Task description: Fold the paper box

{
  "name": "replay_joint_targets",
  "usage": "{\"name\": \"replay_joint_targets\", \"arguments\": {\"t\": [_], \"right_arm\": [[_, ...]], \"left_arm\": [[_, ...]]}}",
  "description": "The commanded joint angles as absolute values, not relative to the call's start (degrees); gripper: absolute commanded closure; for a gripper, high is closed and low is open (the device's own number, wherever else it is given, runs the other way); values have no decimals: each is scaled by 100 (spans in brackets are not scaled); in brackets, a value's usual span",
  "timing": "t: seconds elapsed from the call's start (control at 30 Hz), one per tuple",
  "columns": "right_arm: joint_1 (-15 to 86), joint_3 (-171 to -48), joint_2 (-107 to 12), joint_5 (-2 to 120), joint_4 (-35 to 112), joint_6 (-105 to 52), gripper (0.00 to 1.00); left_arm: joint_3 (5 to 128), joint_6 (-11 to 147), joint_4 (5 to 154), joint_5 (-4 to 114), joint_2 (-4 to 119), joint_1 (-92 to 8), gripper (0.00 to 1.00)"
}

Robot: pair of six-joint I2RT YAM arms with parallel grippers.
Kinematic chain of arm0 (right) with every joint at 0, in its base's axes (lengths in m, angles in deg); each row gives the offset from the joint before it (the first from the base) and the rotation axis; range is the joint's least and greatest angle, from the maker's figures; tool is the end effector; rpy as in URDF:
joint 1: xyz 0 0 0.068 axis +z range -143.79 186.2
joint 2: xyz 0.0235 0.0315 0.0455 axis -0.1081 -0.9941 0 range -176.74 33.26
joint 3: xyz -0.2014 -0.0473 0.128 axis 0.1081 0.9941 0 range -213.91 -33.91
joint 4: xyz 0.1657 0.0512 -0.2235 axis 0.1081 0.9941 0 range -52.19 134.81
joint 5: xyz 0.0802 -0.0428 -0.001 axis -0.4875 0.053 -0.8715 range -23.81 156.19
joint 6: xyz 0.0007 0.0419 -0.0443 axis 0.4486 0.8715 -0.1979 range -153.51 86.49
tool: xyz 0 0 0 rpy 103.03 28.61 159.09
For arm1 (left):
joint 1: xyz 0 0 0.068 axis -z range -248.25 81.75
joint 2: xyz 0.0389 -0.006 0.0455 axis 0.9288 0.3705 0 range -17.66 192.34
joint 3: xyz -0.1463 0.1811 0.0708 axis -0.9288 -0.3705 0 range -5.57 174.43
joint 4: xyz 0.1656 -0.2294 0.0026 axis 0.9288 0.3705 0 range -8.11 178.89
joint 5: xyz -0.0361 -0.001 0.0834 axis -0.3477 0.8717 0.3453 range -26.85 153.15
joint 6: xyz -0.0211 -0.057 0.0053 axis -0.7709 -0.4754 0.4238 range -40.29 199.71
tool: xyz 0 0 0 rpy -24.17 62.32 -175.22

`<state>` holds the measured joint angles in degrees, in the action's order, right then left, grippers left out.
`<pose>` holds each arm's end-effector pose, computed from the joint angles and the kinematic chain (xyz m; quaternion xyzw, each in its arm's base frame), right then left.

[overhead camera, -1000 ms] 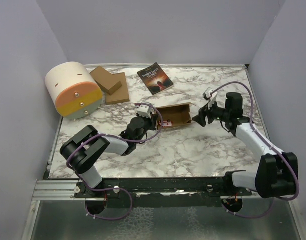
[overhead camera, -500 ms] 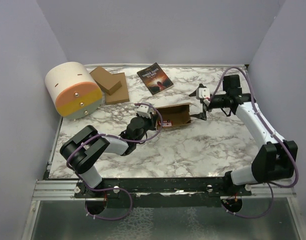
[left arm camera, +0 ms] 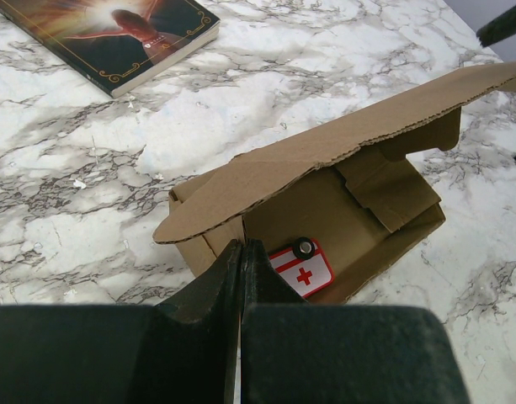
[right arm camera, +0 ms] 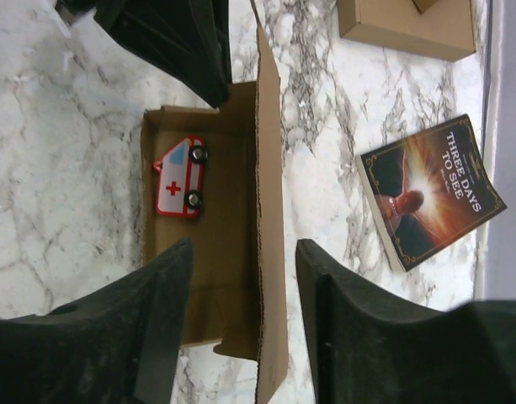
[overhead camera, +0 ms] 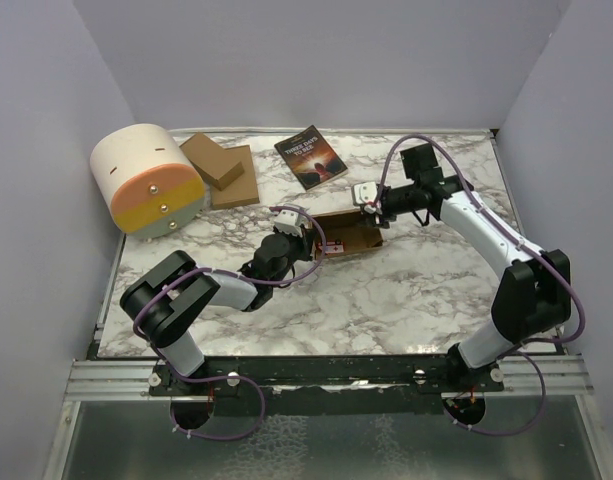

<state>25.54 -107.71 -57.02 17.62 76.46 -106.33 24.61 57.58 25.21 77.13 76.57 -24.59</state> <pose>0.3231 0.1496 0.2430 -0.7118 0.5146 0.2276 0.4204 0.2431 -0.2168 0.1165 0.0604 0.7474 -0.2792 0.5998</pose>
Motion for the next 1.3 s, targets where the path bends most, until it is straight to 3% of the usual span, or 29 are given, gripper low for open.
{"name": "replay_joint_targets", "arguments": {"t": [0.0,0.4,0.63,0.93,1.27], "right_arm": [[2671,-10806,-5788,2395,7463,-10765,55],[2773,-10305,-5484,2835,6927,-10913,85],[2773,-9982,-5301,2857,6835,-10997,90],[2776,-9816,-5254,2812,6858,-10997,90],[2774,-9524,-5166,2753,6930,-11072,91]], "left_arm": [[2492,5776,2707,7739,7647,-2396,100],[2481,5773,2714,7679,7657,-2397,100],[2382,5724,2765,7616,7499,-2399,96],[2048,5559,2953,7430,6921,-2398,70],[1098,5085,3785,6825,5027,-2398,67]]}}
